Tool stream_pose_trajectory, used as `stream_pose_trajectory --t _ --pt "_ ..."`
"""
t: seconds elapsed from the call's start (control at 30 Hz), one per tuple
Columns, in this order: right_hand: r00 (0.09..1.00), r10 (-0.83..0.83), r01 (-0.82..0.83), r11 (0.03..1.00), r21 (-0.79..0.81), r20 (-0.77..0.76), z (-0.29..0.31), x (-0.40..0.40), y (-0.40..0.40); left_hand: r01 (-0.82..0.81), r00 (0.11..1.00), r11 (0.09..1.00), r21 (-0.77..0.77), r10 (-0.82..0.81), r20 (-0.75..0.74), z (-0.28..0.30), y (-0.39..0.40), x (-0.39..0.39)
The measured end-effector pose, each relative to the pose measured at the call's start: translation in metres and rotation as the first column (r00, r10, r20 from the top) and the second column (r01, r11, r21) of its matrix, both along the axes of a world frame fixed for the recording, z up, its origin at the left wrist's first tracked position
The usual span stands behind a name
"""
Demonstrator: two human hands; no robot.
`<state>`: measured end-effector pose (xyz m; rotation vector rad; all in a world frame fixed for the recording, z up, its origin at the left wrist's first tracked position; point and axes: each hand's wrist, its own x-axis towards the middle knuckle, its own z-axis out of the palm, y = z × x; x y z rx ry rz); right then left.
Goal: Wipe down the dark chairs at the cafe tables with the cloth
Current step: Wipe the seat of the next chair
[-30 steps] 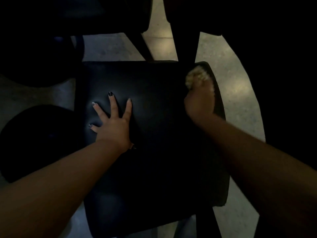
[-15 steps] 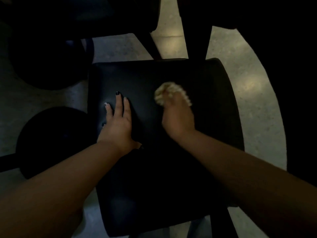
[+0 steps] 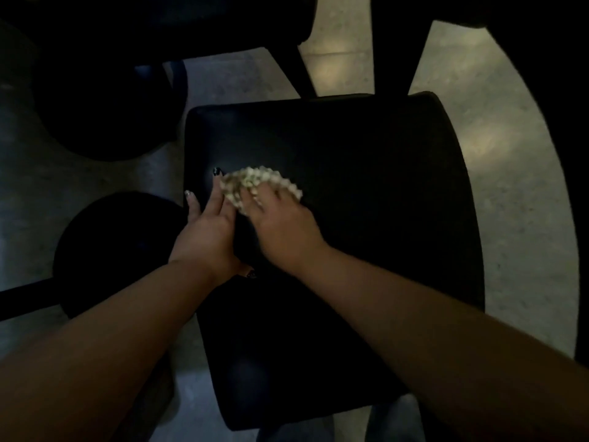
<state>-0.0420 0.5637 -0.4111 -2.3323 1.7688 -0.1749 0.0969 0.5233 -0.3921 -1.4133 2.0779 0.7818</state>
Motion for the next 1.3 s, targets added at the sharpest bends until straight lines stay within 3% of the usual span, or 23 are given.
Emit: stream_pose_trajectory --t 0.07,0.1,0.13,0.17,0.23,0.27,0.33,0.4,0.43,0.53,0.6,0.63,0.7,0.73,0.77,0.8,0.83,0.87,1.0,1.1,1.17,1.23,1.3 --pt "0.985 0.104 -0.112 0.993 0.047 0.141 -0.001 -0.038 -0.018 -0.056 0.998 0.998 0.010 0.056 -0.003 0.002 0.001 -0.001" --pt "0.967 -0.001 -0.017 0.998 0.067 0.255 0.002 -0.066 -0.029 -0.084 0.996 0.996 0.012 0.084 -0.013 0.003 0.001 -0.001" --pt "0.917 -0.217 0.204 0.976 0.074 0.333 0.003 -0.099 -0.036 -0.094 0.995 0.996 0.012 0.094 -0.022 0.004 0.002 -0.001" --pt "0.826 -0.454 0.448 0.888 0.100 0.334 0.005 -0.132 -0.037 -0.087 0.996 0.996 0.009 0.087 -0.027 0.004 0.003 -0.001" --pt "0.530 -0.835 0.800 0.550 0.242 0.146 0.005 -0.178 -0.026 -0.067 0.998 0.998 -0.003 0.067 -0.021 0.004 0.003 -0.002" --pt "0.401 -0.915 0.886 0.396 0.240 0.028 0.002 -0.186 -0.019 -0.065 0.998 0.998 -0.001 0.065 -0.013 0.004 0.003 -0.003" --pt "0.311 -0.950 0.940 0.314 0.137 0.037 -0.007 -0.167 -0.011 -0.070 0.998 0.998 0.007 0.070 -0.003 0.004 0.003 -0.005" --pt "0.441 -0.888 0.885 0.454 0.104 0.128 -0.013 -0.117 -0.003 -0.071 0.997 0.997 0.007 0.071 0.003 0.004 0.004 -0.006" --pt "0.553 -0.808 0.803 0.582 0.129 0.203 -0.015 -0.088 0.007 -0.070 0.998 0.998 0.009 0.070 0.007 0.004 0.004 -0.007" --pt "0.903 -0.392 0.372 0.918 0.139 0.176 -0.005 -0.028 0.047 -0.079 0.997 0.997 0.004 0.079 0.010 0.005 0.004 -0.007" --pt "0.961 -0.114 0.095 0.992 0.087 0.252 -0.002 -0.054 0.051 -0.070 0.997 0.997 -0.005 0.071 0.018 0.004 0.004 -0.007" --pt "0.933 -0.143 0.128 0.989 0.068 0.330 0.000 -0.078 0.047 -0.065 0.998 0.998 -0.009 0.065 0.020 0.003 0.003 -0.007" --pt "0.784 -0.517 0.517 0.850 0.100 0.343 -0.002 -0.144 0.039 -0.065 0.998 0.998 -0.016 0.066 0.016 0.002 0.003 -0.006" --pt "0.649 -0.727 0.717 0.683 0.141 0.225 -0.004 -0.175 0.039 -0.067 0.998 0.998 -0.021 0.067 0.012 0.002 0.003 -0.006" --pt "0.414 -0.905 0.880 0.426 0.208 0.102 -0.005 -0.199 0.042 -0.070 0.997 0.997 -0.026 0.071 0.012 0.001 0.004 -0.006" --pt "0.237 -0.970 0.953 0.222 0.208 -0.050 -0.007 -0.209 0.048 -0.072 0.997 0.997 -0.027 0.072 0.018 0.001 0.004 -0.006" --pt "0.166 -0.978 0.973 0.141 0.183 -0.126 -0.010 -0.207 0.052 -0.061 0.998 0.998 -0.026 0.061 0.026 0.001 0.004 -0.008" --pt "0.175 -0.980 0.973 0.158 0.168 -0.093 -0.014 -0.193 0.055 -0.042 0.999 0.999 -0.028 0.043 0.031 0.000 0.004 -0.009" --pt "0.477 -0.856 0.865 0.497 0.065 0.197 -0.022 -0.096 0.059 -0.035 0.998 0.999 -0.024 0.037 0.054 0.000 0.003 -0.010" --pt "0.830 -0.545 0.540 0.838 0.077 0.117 -0.016 -0.032 0.080 -0.057 0.997 0.998 -0.033 0.058 0.044 0.001 0.004 -0.009" --pt "0.964 -0.256 0.248 0.963 0.106 0.072 -0.012 -0.049 0.077 -0.049 0.997 0.998 -0.031 0.051 0.057 0.002 0.002 -0.009" --pt "0.979 -0.128 0.113 0.989 0.100 0.159 -0.006 -0.085 0.057 -0.048 0.997 0.998 -0.031 0.050 0.053 0.001 0.002 -0.010" --pt "0.873 -0.399 0.403 0.914 0.044 0.281 -0.004 -0.135 0.024 -0.065 0.997 0.997 -0.037 0.067 0.049 0.001 0.002 -0.009"
